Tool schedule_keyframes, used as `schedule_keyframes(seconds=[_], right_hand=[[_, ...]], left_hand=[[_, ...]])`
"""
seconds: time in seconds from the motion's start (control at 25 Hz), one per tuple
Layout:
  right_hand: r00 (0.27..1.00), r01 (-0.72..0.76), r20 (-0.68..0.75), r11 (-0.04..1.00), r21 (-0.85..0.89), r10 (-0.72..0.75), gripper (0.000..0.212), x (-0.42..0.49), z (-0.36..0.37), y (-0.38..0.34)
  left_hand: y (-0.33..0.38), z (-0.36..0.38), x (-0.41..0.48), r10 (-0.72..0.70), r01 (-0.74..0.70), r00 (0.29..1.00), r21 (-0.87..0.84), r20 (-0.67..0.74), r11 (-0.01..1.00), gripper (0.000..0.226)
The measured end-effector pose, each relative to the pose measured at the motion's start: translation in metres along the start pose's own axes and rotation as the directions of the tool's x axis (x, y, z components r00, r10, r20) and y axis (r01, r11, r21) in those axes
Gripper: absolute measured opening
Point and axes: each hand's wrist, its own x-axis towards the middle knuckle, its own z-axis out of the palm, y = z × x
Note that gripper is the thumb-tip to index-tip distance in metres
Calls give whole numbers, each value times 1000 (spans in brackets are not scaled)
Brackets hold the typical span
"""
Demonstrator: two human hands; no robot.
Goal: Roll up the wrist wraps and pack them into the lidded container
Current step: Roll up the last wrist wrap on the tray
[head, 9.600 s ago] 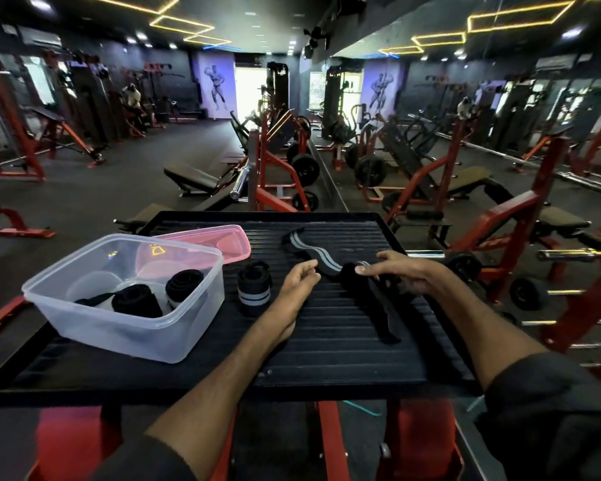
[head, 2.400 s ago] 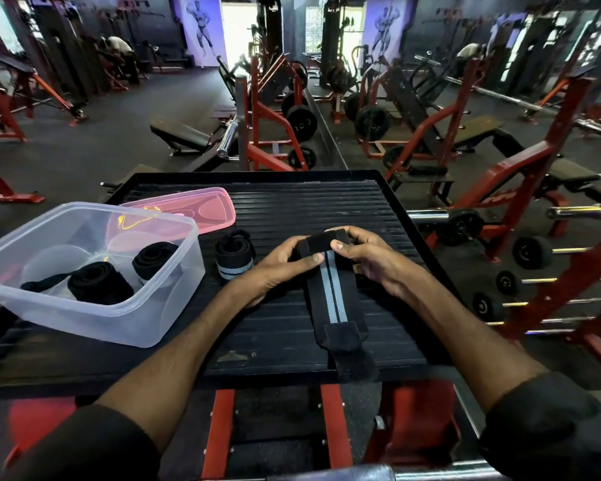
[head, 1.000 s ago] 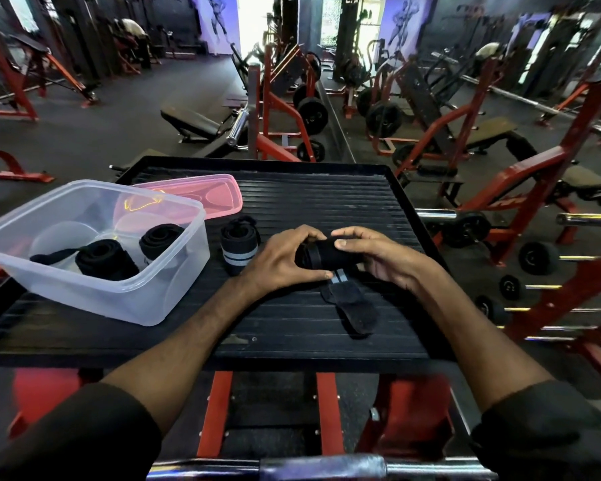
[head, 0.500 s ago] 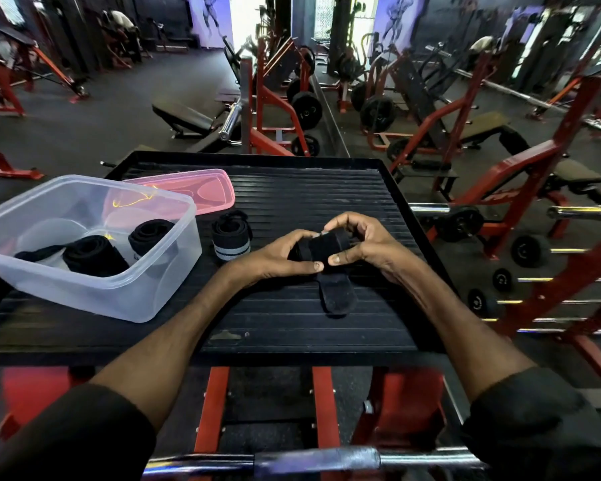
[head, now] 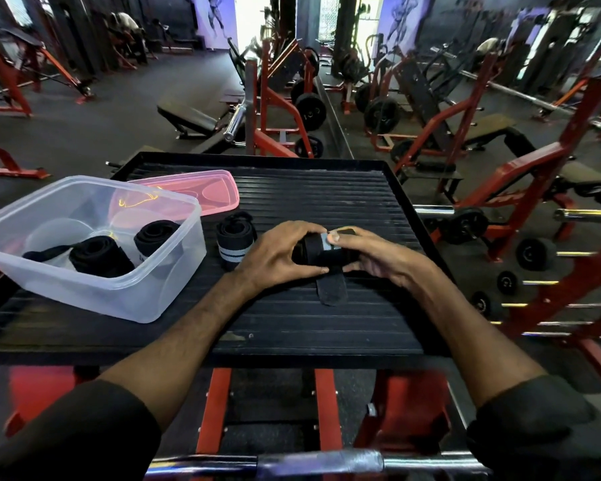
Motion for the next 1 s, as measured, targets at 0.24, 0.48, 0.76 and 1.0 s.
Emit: schedule_keyframes(seconds=[0.24,0.48,0.76,1.0], right_hand=[[972,212,-138,966,148,-192,36,-6,1,-5],[911,398,-167,910,115,-378,52,-11,6,-9],[965,242,-14,875,418,-261,64,-11,-4,-13],[997,51,48,979,195,-62,67,-8,-4,-7]], left_hand=[[6,0,10,-344,414,909,-411,236,812,71],[11,-5,11,-409,626,777,-656,479,421,49],[14,-3,11,-435,411,894,-588,109,696,64],[14,0,8,-234,234,972,-312,39,921,70]])
